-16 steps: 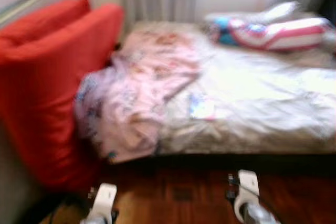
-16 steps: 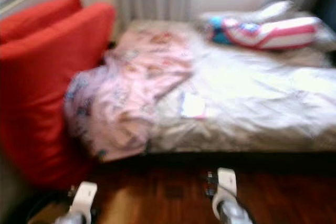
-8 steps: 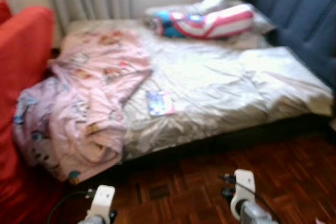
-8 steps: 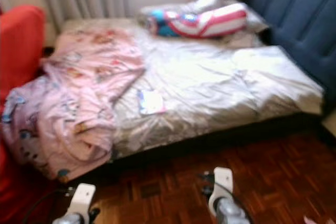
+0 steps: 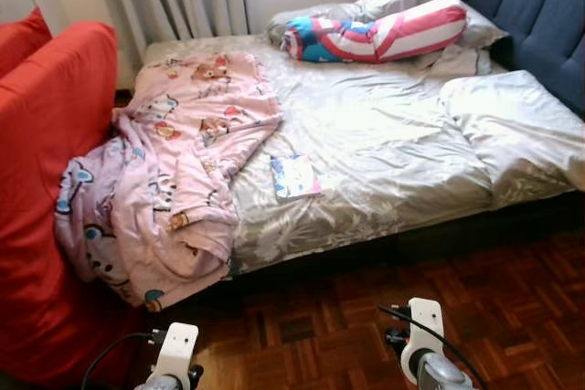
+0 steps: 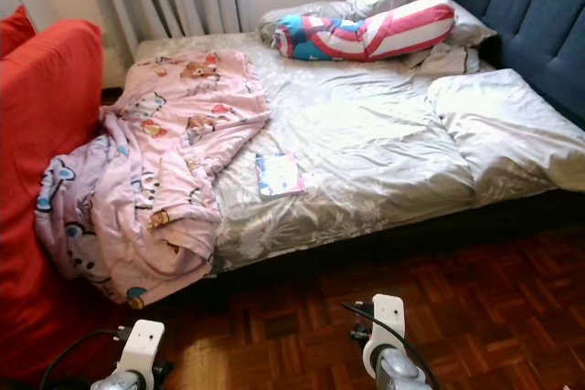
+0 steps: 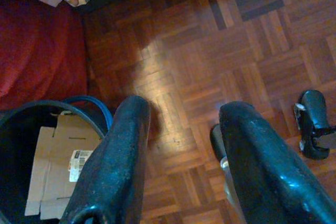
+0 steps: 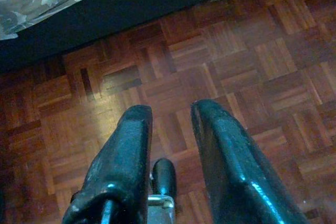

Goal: Clean up the room

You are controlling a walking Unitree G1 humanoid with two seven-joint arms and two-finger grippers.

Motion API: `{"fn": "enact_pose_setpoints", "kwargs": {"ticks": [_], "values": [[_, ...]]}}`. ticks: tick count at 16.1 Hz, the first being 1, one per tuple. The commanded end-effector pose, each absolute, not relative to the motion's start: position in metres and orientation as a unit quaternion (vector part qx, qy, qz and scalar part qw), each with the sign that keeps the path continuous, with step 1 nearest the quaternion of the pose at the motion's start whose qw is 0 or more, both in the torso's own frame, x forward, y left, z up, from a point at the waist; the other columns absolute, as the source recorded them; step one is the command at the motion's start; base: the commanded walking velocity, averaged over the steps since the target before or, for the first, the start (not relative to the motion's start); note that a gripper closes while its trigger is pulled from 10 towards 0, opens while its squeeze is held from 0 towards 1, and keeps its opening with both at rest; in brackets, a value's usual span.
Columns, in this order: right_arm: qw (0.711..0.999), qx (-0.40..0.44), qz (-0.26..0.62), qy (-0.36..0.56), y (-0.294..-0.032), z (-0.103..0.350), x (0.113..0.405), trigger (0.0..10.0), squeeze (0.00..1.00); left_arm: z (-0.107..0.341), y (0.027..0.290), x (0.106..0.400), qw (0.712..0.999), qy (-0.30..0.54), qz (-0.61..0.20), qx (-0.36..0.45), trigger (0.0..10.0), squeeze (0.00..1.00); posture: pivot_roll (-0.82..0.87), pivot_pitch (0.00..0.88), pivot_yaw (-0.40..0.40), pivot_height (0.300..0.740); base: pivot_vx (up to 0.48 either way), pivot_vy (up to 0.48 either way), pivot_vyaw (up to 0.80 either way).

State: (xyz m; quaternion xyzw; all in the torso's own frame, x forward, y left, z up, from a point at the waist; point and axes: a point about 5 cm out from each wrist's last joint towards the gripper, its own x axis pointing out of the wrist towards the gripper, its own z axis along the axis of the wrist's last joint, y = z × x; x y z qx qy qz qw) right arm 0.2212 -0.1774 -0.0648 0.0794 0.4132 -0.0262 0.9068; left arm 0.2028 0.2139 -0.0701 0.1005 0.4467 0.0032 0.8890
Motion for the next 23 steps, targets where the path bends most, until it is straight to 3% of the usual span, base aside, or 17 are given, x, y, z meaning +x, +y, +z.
{"fn": "enact_pose_setpoints", "kwargs": {"ticks": [1, 12, 23], "values": [[0.908, 0.085, -0.034, 0.409, -0.1782, -0.0642, 0.2219, 10.0, 0.00, -0.0714, 0.2158, 0.1998, 0.886, 0.453, 0.001, 0.104, 10.0, 0.00, -0.13, 0.000, -0.003, 0.740, 0.000, 0.000, 0.00], [0.909, 0.071, -0.030, 0.409, -0.1819, -0.0637, 0.2219, 10.0, 0.00, -0.0722, 0.2127, 0.1994, 0.888, 0.451, 0.005, 0.091, 10.0, 0.00, -0.13, 0.000, -0.027, 0.740, 0.000, 0.000, 0.00], [0.913, 0.084, -0.033, 0.397, -0.1817, -0.0636, 0.2212, 10.0, 0.00, -0.0730, 0.2121, 0.1980, 0.888, 0.452, 0.003, 0.089, 10.0, 0.00, -0.14, 0.000, -0.030, 0.740, 0.291, 0.000, 0.15]]}}
